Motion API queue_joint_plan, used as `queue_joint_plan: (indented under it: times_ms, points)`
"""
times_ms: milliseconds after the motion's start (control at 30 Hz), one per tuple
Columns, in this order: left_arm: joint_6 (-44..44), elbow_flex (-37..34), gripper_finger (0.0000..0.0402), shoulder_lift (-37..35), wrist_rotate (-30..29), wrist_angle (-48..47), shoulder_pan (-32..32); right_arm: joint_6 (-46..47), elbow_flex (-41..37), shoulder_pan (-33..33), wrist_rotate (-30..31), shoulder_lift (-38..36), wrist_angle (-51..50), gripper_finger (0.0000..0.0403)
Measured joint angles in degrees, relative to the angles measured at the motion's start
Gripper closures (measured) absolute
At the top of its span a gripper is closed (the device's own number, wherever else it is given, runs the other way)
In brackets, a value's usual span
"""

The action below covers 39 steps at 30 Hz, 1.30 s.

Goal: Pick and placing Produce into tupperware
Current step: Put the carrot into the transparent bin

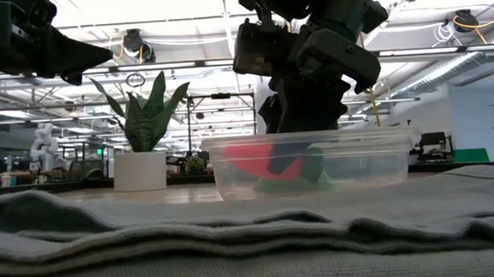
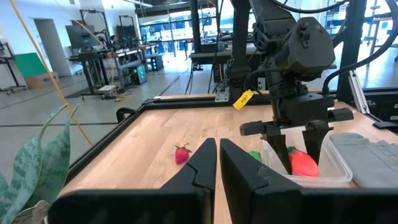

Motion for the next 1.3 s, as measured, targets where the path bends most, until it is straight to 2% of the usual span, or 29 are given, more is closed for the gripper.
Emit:
queue_joint_plan:
  times_ms: [300, 1167, 1300]
  points:
    - [0.00, 0.00, 0.0376, -0.02, 0.00, 0.01, 0.02, 2.58, 0.00, -0.07, 0.24, 0.00, -3.25, 0.0221]
    - [-0.50, 0.00, 0.0376, -0.02, -0.02, 0.01, 0.02, 2.85, 0.00, -0.24, 0.74, 0.00, -1.59, 0.0222]
    - [-0.76, 0.00, 0.0376, 0.00, -0.02, -0.02, 0.02, 4.27, 0.00, -0.24, 0.41, 0.00, -1.60, 0.0212]
